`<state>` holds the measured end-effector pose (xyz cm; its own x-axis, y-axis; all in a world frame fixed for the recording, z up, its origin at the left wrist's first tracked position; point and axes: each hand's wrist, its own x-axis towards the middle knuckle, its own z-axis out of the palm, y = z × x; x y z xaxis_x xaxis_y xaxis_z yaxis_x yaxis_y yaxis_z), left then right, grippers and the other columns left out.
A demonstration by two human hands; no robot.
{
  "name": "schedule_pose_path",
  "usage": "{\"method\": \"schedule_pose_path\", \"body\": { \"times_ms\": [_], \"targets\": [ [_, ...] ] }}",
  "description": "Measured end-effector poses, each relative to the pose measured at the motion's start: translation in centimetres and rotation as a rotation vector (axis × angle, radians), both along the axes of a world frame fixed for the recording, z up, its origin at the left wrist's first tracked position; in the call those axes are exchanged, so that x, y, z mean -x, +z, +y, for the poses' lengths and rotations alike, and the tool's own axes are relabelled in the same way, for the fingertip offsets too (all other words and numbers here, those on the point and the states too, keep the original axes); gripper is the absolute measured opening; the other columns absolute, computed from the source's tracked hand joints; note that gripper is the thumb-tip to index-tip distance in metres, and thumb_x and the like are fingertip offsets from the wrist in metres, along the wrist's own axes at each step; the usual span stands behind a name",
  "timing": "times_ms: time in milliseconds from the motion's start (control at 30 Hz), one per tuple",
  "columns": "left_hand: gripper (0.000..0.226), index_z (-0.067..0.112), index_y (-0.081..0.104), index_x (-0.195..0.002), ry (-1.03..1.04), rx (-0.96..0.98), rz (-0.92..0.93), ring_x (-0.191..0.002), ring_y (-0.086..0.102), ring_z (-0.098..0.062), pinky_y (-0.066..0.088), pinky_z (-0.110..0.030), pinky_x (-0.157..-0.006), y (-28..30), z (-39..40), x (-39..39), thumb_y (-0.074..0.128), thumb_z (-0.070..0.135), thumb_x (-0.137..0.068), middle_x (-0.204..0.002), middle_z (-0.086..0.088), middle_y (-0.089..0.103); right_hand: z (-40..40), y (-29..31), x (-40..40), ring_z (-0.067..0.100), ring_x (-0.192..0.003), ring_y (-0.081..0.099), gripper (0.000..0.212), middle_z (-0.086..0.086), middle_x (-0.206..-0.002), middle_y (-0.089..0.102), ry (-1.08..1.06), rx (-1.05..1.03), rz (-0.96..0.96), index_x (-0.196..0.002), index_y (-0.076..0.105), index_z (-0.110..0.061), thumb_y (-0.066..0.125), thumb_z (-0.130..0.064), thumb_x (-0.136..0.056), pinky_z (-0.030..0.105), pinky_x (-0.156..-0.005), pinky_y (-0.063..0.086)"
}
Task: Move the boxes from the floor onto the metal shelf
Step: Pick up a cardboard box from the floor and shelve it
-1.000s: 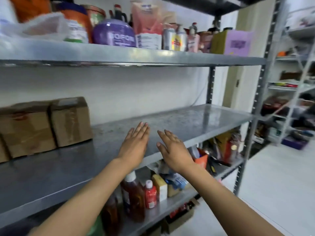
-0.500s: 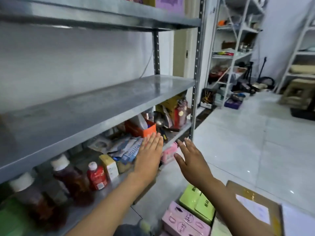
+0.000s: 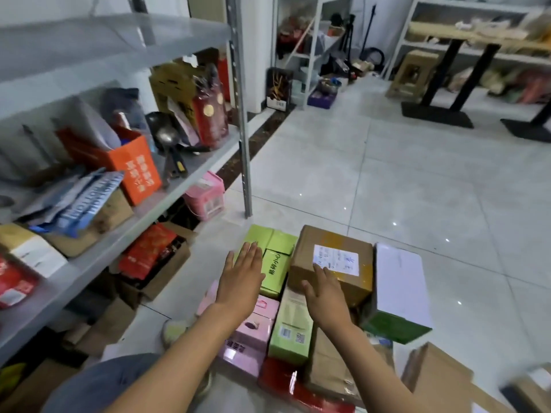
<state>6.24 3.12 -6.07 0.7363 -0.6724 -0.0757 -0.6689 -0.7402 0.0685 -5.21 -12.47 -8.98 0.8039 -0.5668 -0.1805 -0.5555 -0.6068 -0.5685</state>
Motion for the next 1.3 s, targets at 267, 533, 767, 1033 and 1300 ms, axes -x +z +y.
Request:
{"method": "schedule_pose_path", "body": {
  "times_ms": [267, 533, 767, 1033, 1300],
  "targets": [
    [0.057, 0.008, 0.006, -0.152, -0.069, -0.039, 0.134, -0.148, -0.005, -0.019, -0.001, -0.042, -0.12, -3.8, -4.3, -1.3, 0.028, 0.028, -0.104, -0.161, -0.006, 0.0, -5.5, -2.5, -2.9, 0.03, -0.15, 0.004, 0.08, 0.015, -0.163, 0.006, 0.158, 0.252, 0.218, -0.155, 0.013, -0.017, 0.058, -0.04, -0.093, 0.04, -0.121, 0.011],
    [0.056, 0.009, 0.008, -0.152, -0.016, -0.036, 0.193, -0.148, -0.005, -0.019, -0.001, -0.042, -0.119, -6.3, -4.8, -2.8, 0.03, 0.027, -0.104, -0.161, -0.005, 0.001, -11.7, -3.2, -8.8, 0.031, -0.149, -0.013, 0.132, 0.016, -0.162, -0.013, 0.124, 0.148, 0.346, -0.156, -0.008, -0.018, 0.071, -0.073, -0.064, 0.045, -0.119, -0.004],
    [0.056, 0.01, 0.008, -0.152, 0.052, 0.158, 0.373, -0.148, -0.005, -0.016, 0.008, -0.032, -0.12, -7.8, -5.0, -1.4, 0.031, 0.026, -0.104, -0.161, -0.004, 0.003, -15.6, -6.0, -10.0, 0.035, -0.143, 0.026, 0.07, 0.017, -0.153, 0.032, -0.012, 0.346, 0.397, -0.151, 0.024, -0.019, 0.037, -0.058, -0.094, 0.049, -0.114, 0.022],
    [0.042, 0.017, 0.05, -0.134, 0.156, 0.251, 0.563, -0.121, 0.052, -0.028, 0.045, -0.037, -0.094, -9.0, -5.1, 3.0, 0.036, 0.01, -0.095, -0.14, -0.007, 0.049, -14.3, -7.1, -10.8, 0.035, -0.122, 0.04, 0.068, 0.016, -0.128, 0.046, 0.056, 0.45, 0.393, -0.133, 0.044, -0.024, 0.035, -0.073, -0.087, 0.047, -0.094, 0.04],
    [0.036, 0.008, 0.047, -0.128, 0.497, 0.345, 1.019, -0.114, 0.055, -0.031, 0.047, -0.039, -0.096, -11.2, -5.7, 3.7, 0.039, 0.011, -0.094, -0.131, -0.017, 0.053, -10.5, -7.7, -12.2, 0.031, -0.099, 0.056, 0.068, 0.015, -0.106, 0.059, 0.077, 0.236, 0.347, -0.096, 0.065, -0.008, 0.041, -0.071, -0.088, 0.038, -0.078, 0.047]
  ]
}}
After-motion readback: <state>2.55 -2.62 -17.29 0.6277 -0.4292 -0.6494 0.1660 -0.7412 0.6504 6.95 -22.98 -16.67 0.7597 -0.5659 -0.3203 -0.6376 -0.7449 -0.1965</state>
